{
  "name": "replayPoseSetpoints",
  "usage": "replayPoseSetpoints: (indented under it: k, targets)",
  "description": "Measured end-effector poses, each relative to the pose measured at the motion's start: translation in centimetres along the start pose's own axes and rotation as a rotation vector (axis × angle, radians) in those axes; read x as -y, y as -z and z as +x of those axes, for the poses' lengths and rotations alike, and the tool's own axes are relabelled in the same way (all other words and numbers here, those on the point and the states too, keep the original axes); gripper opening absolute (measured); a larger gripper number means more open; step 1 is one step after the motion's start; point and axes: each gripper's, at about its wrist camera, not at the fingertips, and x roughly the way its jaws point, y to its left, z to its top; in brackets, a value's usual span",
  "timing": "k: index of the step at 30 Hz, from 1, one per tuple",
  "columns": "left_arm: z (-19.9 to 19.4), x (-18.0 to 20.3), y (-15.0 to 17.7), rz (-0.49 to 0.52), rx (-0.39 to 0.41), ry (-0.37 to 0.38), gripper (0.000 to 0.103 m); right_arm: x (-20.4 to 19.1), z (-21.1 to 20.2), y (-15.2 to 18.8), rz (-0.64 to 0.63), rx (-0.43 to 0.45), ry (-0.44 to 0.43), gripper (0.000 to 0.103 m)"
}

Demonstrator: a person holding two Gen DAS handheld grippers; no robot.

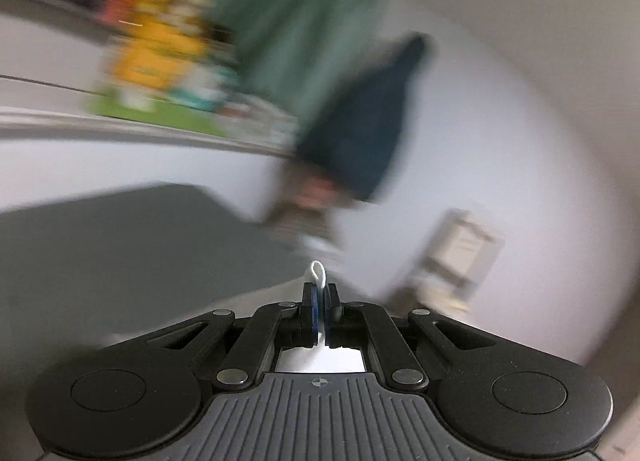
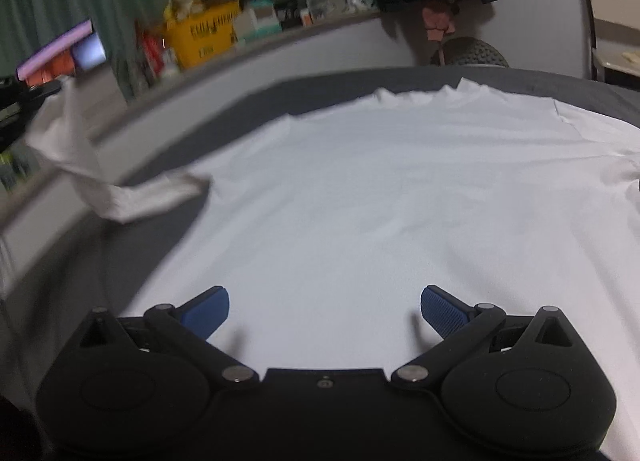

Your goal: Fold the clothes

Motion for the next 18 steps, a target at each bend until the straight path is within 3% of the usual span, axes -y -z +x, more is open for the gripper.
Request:
replayPoseSetpoints:
  k: [3,6,9,12,15,18]
  targets:
    - [3.8,6.3,3.8,0.031,-0.076,0.191,0.002,1.2,-2.1,-1.5,0.080,0.068,-0.066,0.103]
    - [6.6,9.9,10.0,0.004,-0.168,0.264,0.002,4.2,-4.8,-2.8,0.210,0.135,-0.149,0.103]
    - [8.2,10.2,16.4,-0.062,-0.260,0.203,0.002,8.6,-6.8,-3.4,0.376,0.138,-0.222,0.103]
    - [8.6,10.6,20.6,-0.027,-0.321,0.136,0.002,11.8,-5.6,-3.1,0.528,0.010,-0.237,0.103]
    - [7.9,11.3,22.6,0.013,-0.349,0.116,0.002,13.3,-3.4,-2.3,0.650,-0.119,-0.238,0.098]
    - [7.2,12.3,22.7,0.055,-0.344,0.100,0.002,13.4,-2.1,-2.0,0.666,-0.191,-0.217,0.089]
